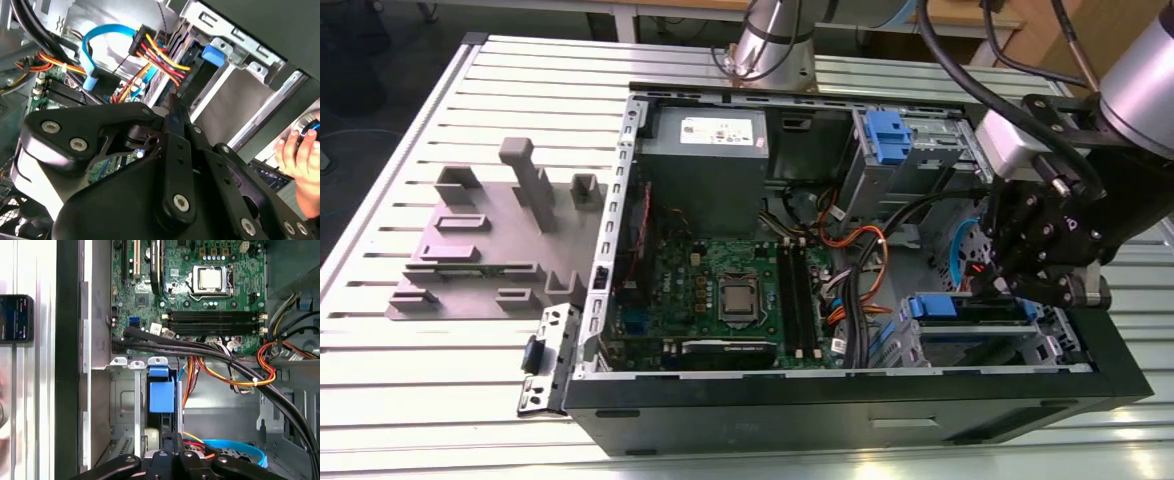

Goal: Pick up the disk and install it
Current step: 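Insert the second disk wire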

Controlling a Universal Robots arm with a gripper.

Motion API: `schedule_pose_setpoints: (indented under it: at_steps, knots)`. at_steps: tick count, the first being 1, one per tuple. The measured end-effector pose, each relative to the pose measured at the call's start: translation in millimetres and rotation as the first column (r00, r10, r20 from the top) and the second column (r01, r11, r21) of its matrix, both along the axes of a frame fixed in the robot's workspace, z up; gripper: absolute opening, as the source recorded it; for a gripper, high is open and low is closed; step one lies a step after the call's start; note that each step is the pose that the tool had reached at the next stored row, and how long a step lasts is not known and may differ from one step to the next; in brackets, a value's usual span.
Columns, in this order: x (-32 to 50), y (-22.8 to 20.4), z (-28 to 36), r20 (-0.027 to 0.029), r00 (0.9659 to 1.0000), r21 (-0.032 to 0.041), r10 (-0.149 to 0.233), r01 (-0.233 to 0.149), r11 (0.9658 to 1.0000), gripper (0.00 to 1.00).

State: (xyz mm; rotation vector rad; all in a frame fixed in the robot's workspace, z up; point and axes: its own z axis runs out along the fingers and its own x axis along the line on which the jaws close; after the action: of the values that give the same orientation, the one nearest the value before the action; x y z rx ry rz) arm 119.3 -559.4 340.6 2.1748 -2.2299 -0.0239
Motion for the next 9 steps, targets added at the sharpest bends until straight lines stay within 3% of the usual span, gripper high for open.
schedule_pose_setpoints:
  at_steps: [4, 6, 9]
  knots:
    - [-0.4, 0.1, 1.2, -0.0002, 1.0, -0.0005, 0.0, 0.0, 1.0, 0.11]
    - [-0.4, 0.1, 6.8, -0.0004, 1.0, -0.0001, 0.0, 0.0, 1.0, 0.11]
    - [-0.4, 0.2, 20.3, -0.0004, 1.0, -0.0003, 0.0, 0.0, 1.0, 0.11]
